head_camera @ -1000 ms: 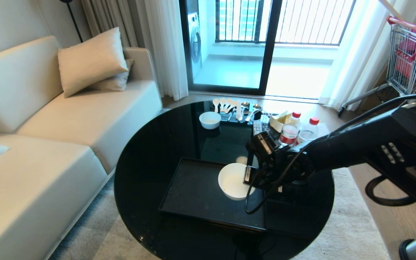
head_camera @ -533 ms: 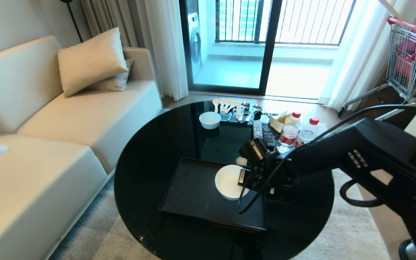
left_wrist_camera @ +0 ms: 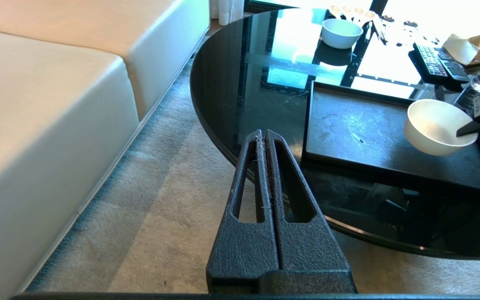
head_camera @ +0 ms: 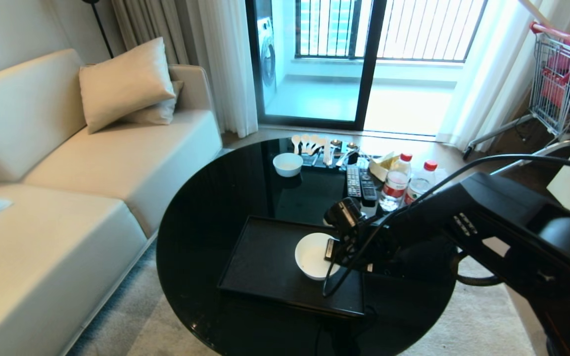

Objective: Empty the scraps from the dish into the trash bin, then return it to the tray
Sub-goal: Put the bowl back to the table

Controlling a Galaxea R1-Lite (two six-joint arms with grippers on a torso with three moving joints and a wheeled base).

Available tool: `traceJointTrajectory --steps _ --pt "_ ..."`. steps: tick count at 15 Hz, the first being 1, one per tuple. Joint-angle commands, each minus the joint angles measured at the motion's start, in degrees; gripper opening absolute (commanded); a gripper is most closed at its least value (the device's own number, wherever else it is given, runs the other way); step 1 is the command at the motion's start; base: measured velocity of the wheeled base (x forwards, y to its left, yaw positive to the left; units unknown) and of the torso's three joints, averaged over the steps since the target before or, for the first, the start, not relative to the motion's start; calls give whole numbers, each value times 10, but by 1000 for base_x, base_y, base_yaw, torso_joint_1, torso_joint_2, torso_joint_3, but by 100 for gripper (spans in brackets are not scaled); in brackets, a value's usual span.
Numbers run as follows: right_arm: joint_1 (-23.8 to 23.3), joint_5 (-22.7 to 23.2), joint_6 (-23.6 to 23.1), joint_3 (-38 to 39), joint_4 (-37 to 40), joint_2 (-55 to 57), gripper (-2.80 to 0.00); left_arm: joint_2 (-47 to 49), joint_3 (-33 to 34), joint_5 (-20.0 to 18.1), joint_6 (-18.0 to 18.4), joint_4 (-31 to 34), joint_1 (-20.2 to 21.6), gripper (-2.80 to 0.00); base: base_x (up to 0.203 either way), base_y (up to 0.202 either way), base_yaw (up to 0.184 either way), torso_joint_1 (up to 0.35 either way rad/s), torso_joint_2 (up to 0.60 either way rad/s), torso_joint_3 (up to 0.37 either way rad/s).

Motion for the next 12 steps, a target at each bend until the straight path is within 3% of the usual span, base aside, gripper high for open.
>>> traceJointTrajectory --steps 1,9,10,12 --pt "-1 -1 2 -11 0 11 -280 0 0 0 0 0 0 -280 0 0 0 0 0 0" --pt "-3 0 3 -11 3 14 -280 0 0 0 0 0 0 -280 0 0 0 0 0 0" --pt "-3 0 3 -11 3 14 0 0 0 0 0 0 0 -280 0 0 0 0 0 0" --pt "-3 0 3 -11 2 14 0 0 0 0 0 0 0 -280 0 0 0 0 0 0"
